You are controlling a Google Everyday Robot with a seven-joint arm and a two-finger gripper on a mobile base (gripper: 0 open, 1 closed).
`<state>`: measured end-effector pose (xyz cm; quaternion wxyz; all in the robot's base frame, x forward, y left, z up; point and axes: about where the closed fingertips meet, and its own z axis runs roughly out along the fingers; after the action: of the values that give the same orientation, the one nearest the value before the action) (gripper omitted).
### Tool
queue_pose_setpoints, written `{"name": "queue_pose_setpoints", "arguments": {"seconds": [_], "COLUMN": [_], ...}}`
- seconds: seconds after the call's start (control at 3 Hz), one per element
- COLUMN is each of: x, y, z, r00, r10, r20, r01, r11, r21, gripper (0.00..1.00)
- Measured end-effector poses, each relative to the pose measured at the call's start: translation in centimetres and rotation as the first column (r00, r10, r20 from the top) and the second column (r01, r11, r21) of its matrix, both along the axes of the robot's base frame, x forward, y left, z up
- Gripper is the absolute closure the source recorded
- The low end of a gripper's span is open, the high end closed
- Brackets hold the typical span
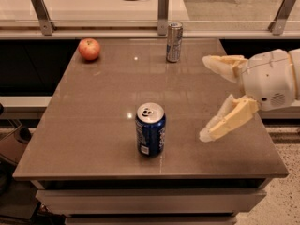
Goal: Move pepsi can near apple
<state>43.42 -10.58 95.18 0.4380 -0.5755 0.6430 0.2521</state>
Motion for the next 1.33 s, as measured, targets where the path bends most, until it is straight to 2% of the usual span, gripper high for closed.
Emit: {"name": "queue_pose_setpoints", "arguments": {"seconds": [0.33,0.67,1.33], "x": [-0.1,-0.5,-0.5], "y": [2.7,5.1,8.3], "z": [-0.6,-1.2,-2.9], "r00": [0.9990,0.9963,0.9907], "r10": [0.045,0.085,0.136], "r20": [0.009,0.014,-0.004], "r01": [-0.046,-0.086,-0.129], "r11": [0.993,0.975,0.950], "r21": [0.111,0.203,0.284], "gripper": [0.00,0.00,0.00]}}
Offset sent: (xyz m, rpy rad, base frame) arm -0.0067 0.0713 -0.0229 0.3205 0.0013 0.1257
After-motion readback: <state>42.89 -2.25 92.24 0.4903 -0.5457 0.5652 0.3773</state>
